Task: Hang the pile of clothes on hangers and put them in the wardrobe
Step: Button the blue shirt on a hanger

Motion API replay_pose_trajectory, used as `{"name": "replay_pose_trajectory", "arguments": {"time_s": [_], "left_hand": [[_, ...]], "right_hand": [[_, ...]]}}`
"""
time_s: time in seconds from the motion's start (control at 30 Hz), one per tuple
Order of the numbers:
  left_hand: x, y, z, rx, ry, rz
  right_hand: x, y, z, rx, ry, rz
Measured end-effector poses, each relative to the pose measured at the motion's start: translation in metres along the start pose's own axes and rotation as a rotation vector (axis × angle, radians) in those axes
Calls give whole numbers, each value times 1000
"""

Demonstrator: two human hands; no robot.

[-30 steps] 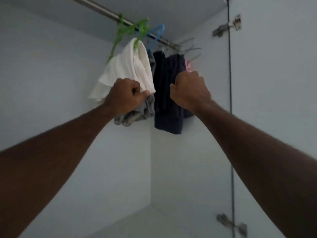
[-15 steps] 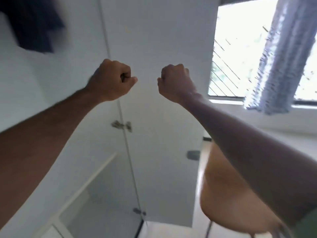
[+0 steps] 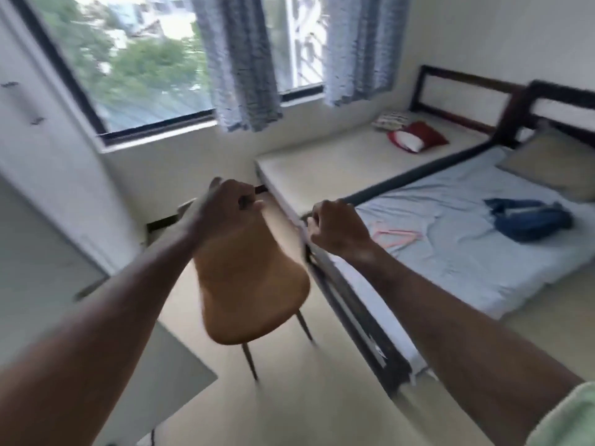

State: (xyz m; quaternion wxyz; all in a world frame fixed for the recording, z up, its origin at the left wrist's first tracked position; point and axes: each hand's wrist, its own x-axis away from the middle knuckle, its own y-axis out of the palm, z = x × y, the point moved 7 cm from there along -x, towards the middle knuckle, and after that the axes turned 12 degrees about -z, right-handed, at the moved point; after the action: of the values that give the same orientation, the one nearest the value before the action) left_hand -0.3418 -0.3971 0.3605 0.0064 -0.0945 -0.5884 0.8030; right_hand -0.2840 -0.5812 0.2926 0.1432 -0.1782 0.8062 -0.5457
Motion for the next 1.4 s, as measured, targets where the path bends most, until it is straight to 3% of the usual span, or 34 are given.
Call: {"name": "replay_pose_trajectory", "arguments": {"time_s": [0.27,0.43,0.67,1.1,1.27,1.4], "left_hand": [[-155,122,155,100,322,-254],[-235,167,213,126,477,-341],[-321,201,289,232,697,-437],[-432,311,404,340,720,-579],[-476,370,475,361,670,-586],[-512,421,527,435,529,-583]], "right_hand": [[41,-48,222,15,458,113],[65,-72,312,54,678,188],[80,-120,388,73,933,291],[60,-139,521,64,1059,287],[52,-153,629,36,1014,277],[49,-160,721,-16,957,243]]}}
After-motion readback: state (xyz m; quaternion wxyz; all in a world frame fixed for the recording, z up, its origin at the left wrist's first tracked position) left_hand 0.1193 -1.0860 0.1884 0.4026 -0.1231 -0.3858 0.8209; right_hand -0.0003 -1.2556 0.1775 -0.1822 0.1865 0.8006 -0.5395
